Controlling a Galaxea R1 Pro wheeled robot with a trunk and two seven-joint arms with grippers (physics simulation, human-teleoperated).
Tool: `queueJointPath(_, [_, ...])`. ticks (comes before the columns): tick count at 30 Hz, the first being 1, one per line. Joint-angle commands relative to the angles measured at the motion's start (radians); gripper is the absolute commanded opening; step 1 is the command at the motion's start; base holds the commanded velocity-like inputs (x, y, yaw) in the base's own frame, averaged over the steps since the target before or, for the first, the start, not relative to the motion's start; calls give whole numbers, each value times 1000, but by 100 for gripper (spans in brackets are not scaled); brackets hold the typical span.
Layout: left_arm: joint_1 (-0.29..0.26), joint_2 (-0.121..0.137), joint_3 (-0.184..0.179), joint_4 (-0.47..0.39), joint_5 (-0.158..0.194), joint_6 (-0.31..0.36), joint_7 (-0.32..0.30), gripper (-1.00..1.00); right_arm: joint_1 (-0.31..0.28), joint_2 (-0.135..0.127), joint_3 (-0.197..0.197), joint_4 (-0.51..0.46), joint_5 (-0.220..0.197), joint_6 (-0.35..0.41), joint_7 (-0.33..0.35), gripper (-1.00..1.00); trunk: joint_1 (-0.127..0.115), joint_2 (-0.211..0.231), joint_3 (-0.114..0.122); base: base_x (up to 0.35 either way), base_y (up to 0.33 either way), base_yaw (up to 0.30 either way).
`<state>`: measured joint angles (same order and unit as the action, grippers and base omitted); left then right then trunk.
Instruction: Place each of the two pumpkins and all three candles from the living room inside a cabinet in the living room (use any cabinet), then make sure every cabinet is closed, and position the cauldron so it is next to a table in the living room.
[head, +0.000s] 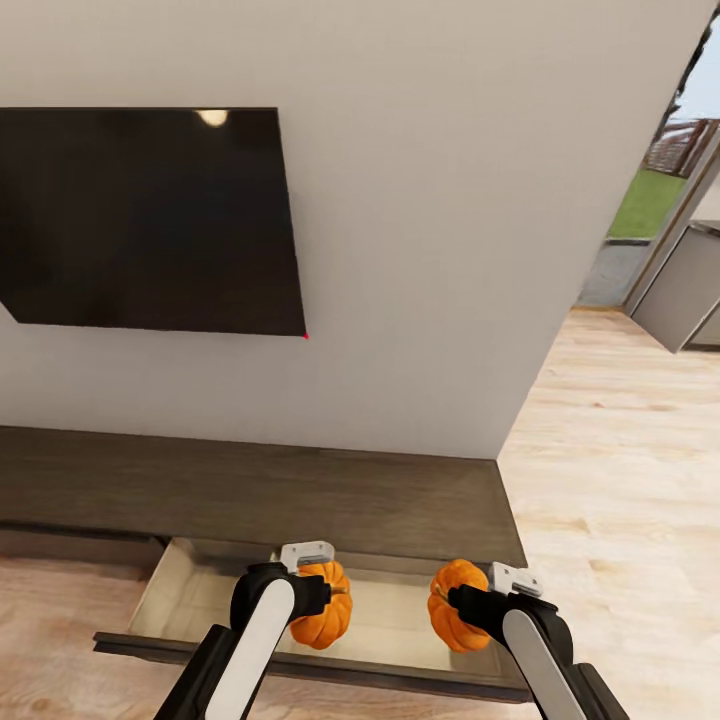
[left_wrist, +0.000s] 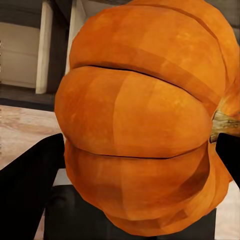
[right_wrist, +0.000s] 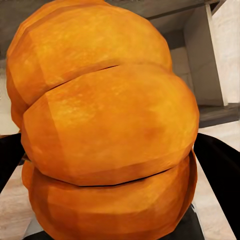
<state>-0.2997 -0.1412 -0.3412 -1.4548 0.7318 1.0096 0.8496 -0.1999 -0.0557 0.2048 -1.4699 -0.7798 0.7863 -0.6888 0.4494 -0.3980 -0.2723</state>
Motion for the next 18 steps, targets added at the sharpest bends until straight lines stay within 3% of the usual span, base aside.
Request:
queueJointPath(1, [-1,-1,-1,-1,9,3,13,-100,-1,-1,2,-1,-9,1,-12,-100,1,-2,-2,2,-27,4])
queueJointPath(10, [-1,-13,-2,-1,9,1,12,-100,-1,-1,0,0,-7,-1,-9,-100,1,-2,-2,0,-4,1])
queueJointPath(18, [-1,-17,-2,-2,9,-2,11,-100,-1,-3,-8,2,-10,-4,-3,-100,31,-58,-27,0,0,0])
